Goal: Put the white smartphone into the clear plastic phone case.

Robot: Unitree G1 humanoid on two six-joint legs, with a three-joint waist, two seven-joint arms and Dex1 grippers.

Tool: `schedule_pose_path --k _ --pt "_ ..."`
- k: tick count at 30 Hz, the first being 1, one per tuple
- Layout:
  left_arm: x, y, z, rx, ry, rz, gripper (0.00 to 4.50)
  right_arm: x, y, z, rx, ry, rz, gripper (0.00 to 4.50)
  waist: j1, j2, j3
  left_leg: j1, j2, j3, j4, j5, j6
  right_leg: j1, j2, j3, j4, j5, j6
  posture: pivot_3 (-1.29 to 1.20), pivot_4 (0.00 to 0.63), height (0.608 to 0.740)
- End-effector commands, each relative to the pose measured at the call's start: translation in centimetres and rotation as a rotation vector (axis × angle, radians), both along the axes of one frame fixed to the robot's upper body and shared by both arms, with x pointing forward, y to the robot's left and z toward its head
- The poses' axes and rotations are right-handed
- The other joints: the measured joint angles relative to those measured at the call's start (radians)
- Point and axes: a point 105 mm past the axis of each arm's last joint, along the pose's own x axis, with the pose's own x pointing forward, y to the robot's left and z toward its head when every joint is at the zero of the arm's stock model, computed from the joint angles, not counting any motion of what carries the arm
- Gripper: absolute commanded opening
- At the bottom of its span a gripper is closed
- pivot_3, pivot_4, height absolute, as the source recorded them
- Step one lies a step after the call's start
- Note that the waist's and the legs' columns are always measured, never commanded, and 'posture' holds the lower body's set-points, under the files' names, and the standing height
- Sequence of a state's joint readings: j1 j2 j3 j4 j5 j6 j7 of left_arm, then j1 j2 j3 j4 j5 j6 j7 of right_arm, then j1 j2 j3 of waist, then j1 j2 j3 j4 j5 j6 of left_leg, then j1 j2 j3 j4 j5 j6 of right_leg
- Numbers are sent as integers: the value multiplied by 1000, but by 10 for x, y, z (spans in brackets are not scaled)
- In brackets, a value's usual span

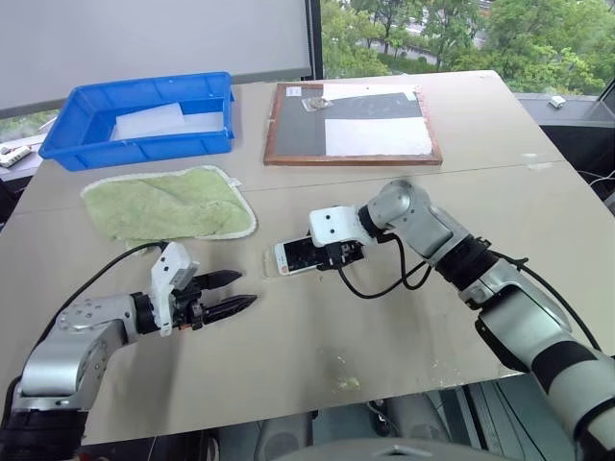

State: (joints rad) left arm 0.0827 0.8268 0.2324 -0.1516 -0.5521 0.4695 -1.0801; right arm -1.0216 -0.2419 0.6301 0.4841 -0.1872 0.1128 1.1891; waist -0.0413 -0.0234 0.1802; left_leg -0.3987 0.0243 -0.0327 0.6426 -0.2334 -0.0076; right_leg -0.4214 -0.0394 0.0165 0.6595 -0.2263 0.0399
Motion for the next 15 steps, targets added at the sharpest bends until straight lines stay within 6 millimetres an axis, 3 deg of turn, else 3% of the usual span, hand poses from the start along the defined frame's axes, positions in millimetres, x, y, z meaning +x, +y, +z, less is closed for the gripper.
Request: schedule_pose_path --k 1,8,9,11,15 --pt "1 -2 12 5 -74 -1 3366 7 -4 -4 -49 -3 -40 2956 0 0 0 0 0 0 0 0 0 0 0 0 0 0 0 0 150 740" --pt "2 -2 11 0 -87 13 3366 -1 -2 -5 -63 71 -13 2954 0 0 0 1 0 0 0 0 0 0 0 0 1 0 0 0 150 740" --pt "2 -2 11 -1 -87 14 3366 -2 -1 -5 -64 77 -12 3754 1 0 0 1 0 0 0 0 0 0 0 0 1 0 0 0 150 740" --pt "2 -1 11 -1 -87 15 3366 -4 0 -5 -64 93 -7 4369 1 0 0 1 0 0 0 0 0 0 0 0 1 0 0 0 150 740" --pt "2 0 11 -1 -88 21 3366 0 1 0 -19 82 -39 4445 0 0 0 0 0 0 0 0 0 0 0 0 1 0 0 0 150 740"
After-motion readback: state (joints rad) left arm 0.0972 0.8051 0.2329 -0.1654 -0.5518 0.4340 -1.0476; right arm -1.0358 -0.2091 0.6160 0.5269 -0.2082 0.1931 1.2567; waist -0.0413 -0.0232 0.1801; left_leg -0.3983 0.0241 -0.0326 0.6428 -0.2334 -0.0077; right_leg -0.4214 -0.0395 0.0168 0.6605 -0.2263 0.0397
